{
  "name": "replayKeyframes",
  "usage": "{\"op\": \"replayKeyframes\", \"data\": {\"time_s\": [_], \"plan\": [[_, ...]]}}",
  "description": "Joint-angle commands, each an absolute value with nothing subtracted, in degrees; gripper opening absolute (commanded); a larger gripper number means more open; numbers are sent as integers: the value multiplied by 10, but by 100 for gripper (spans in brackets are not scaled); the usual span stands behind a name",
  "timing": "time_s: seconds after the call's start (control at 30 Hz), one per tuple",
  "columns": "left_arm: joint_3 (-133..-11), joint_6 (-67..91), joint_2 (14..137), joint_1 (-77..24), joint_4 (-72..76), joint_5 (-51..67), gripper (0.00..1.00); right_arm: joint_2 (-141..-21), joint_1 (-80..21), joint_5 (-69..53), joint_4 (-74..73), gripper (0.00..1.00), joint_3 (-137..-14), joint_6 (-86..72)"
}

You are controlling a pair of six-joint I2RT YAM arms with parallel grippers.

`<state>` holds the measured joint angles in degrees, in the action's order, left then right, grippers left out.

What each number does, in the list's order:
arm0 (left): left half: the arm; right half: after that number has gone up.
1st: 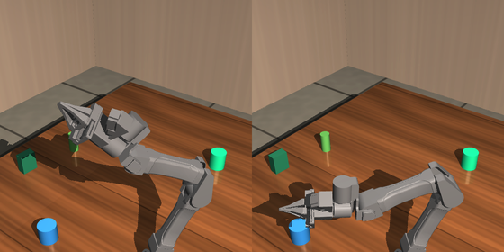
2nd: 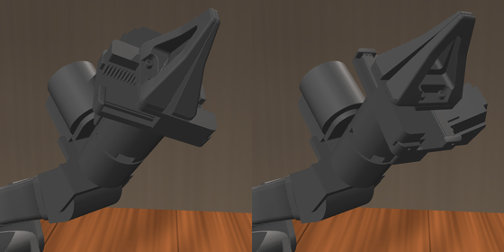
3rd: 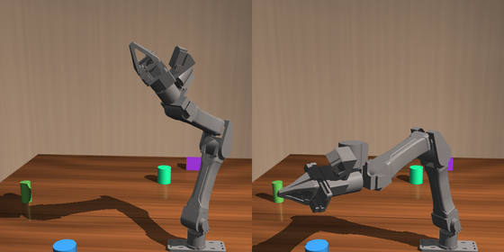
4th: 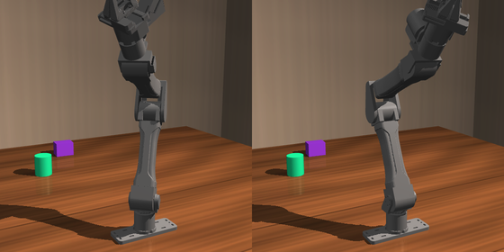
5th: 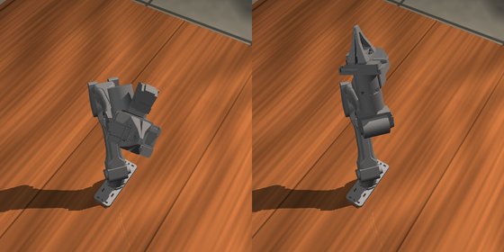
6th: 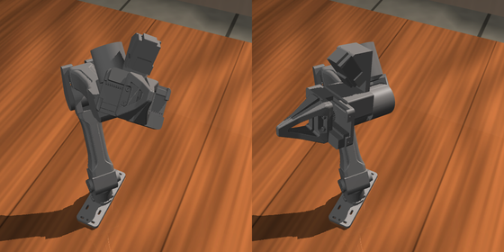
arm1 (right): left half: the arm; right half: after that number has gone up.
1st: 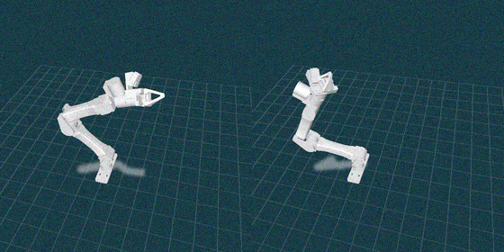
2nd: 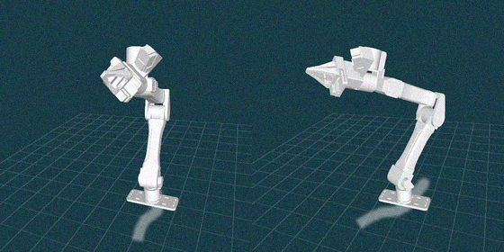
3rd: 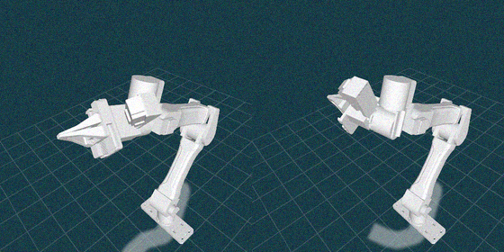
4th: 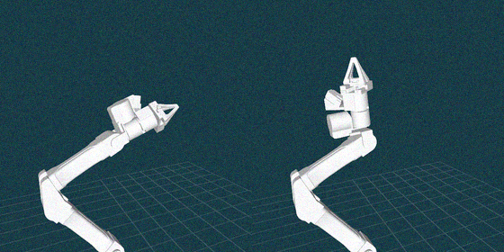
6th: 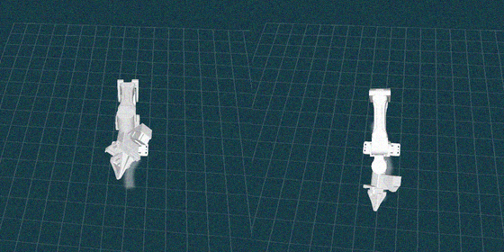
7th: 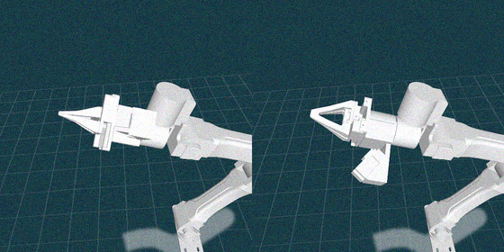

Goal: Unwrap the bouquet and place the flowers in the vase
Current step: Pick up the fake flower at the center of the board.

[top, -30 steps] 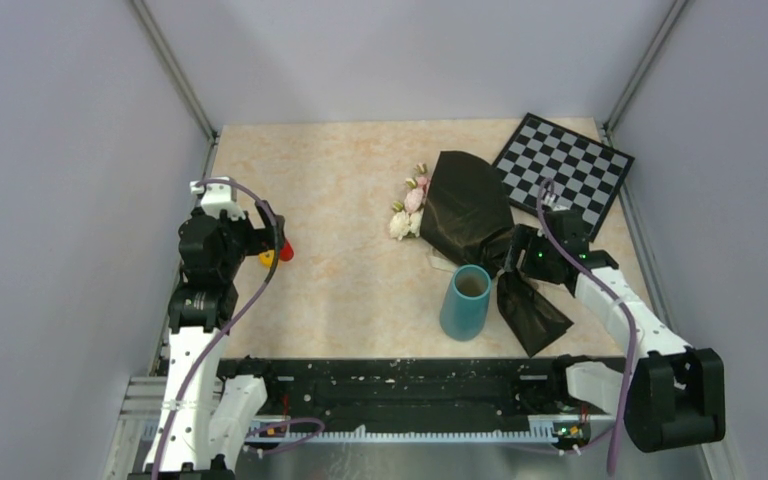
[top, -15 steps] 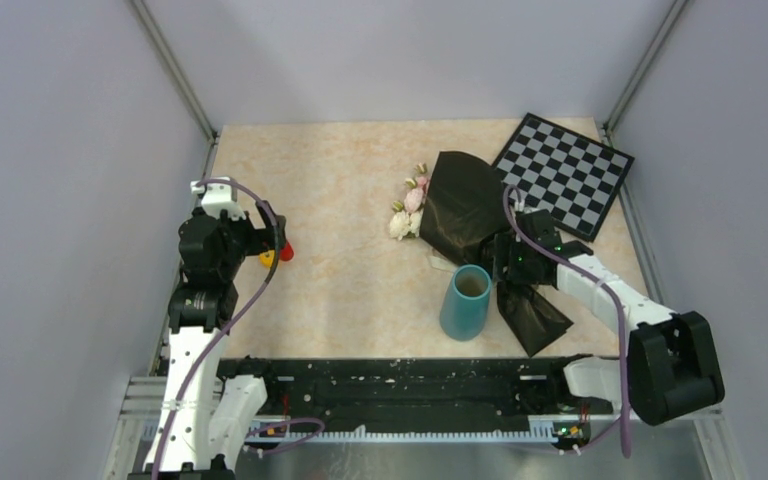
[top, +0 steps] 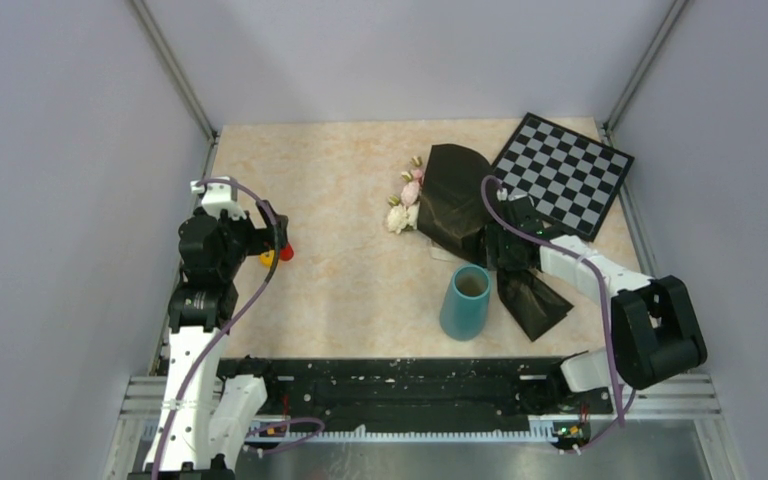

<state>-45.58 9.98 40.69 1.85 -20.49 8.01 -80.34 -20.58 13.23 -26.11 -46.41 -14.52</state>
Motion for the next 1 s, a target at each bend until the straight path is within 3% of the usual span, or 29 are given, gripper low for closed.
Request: {"op": "replayKeyframes", "data": {"time_s": [0.0, 0.53, 0.97], "plan": [[-458, 107, 412, 21, -171, 86, 99, -827, -224, 174, -238, 71, -496, -109], [-459, 112, 428, 21, -171, 91, 99, -909, -270, 275, -224, 73, -541, -75], [-459, 115, 437, 21, -171, 91, 99, -960, -270, 253, -167, 72, -579, 46]]}}
